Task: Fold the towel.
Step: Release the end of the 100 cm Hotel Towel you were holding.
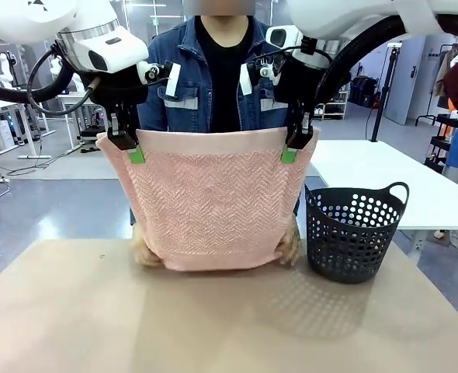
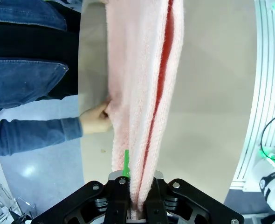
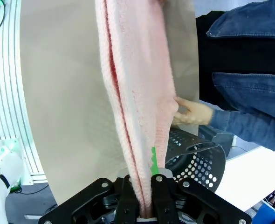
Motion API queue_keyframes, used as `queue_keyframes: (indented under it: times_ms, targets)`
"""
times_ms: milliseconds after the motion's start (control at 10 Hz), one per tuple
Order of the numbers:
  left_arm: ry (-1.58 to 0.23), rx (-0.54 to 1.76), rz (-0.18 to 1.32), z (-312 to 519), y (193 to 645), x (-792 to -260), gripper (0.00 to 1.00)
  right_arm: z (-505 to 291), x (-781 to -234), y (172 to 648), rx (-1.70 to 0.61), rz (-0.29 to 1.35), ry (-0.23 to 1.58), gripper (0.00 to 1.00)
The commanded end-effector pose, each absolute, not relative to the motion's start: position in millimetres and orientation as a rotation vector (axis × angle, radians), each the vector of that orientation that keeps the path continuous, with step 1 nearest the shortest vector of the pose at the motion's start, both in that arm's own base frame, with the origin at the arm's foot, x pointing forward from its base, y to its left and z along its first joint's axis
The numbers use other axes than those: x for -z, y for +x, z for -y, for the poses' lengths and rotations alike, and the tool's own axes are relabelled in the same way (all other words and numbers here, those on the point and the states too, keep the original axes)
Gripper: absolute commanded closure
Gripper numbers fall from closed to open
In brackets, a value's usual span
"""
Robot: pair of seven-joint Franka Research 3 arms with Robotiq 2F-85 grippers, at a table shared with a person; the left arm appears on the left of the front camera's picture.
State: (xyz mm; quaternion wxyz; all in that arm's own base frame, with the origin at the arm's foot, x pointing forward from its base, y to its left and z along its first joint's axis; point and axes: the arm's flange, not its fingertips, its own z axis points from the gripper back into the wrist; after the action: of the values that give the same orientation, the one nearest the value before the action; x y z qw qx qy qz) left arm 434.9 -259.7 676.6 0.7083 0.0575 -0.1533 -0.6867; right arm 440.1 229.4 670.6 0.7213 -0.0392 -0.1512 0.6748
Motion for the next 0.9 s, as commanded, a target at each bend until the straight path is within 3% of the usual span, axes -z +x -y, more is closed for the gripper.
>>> queue_keyframes:
  times_ms: [0,800]
  targets:
    - [0.142,1.533,0.346,259.1,436.1,-680.8,1.0,-227.9,-673.3,439.9,-1.495,0.333,-0.1,1.0]
    - [0.142,1.533,0.346,259.1,436.1,-680.8,1.0,-227.9,-673.3,439.9,-1.495,0.333,-0.1,1.0]
